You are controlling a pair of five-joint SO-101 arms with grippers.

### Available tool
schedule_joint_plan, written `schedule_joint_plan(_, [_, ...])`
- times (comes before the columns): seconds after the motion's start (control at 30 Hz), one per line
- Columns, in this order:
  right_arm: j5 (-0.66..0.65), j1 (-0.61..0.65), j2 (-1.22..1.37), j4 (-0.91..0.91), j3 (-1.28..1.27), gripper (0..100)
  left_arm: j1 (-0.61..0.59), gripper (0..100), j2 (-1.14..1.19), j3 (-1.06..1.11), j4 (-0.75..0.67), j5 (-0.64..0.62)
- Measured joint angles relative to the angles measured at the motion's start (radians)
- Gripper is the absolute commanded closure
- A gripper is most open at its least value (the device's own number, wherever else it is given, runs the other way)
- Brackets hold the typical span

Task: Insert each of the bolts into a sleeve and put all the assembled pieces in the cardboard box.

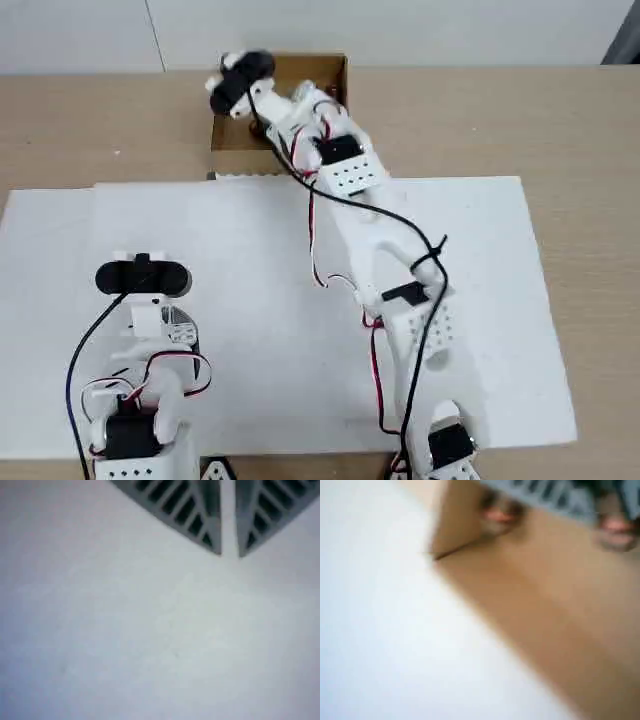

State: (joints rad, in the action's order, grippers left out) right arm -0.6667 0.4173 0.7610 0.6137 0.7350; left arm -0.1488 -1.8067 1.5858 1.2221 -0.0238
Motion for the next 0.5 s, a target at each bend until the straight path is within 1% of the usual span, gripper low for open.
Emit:
schedule_joint_plan(0.27, [0.143, -0.066, -0.261, 0.232, 0.000, 99.5, 0.000, 99, 0.000, 0.000, 0.000, 0.000])
schedule_joint_plan(0.5, [0.338, -0.135, -0.526, 0.522, 0.002, 99.5, 0.000, 99, 0.000, 0.000, 0.000, 0.000])
